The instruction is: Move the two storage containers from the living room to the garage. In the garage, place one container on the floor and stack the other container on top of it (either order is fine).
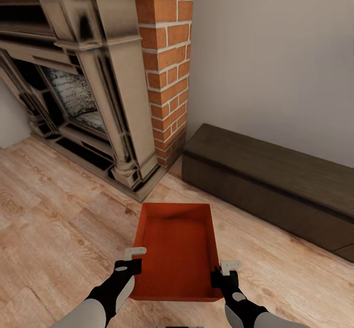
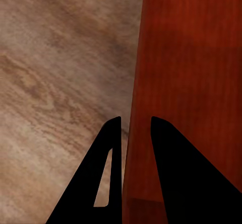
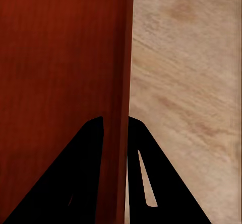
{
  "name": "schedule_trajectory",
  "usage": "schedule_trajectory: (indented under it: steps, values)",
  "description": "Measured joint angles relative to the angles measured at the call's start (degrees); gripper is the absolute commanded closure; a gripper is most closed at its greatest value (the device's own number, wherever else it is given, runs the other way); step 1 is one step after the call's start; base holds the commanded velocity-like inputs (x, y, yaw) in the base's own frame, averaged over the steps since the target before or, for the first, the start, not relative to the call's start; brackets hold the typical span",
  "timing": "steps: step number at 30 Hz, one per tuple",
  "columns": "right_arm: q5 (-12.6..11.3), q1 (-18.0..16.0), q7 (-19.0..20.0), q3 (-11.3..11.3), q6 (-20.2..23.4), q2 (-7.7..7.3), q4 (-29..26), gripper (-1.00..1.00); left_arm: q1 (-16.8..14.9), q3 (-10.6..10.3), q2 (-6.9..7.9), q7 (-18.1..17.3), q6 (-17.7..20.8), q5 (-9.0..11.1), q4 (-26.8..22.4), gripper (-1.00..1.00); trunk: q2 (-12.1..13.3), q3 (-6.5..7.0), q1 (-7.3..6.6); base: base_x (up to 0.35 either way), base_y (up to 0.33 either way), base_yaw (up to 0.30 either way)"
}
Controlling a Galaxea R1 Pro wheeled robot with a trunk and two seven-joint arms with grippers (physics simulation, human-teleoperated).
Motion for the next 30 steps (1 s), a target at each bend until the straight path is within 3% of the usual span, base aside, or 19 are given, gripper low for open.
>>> schedule_trajectory:
  steps: [30]
  values:
    - [-0.19, -0.07, 0.01, 0.16, -0.22, 0.00, 0.08, 1.00, -0.02, 0.12, -0.03, -0.07, -0.03, -0.25, -0.10, 1.00, 12.03, 5.38, -6.59, 0.000, 0.000, 0.000]
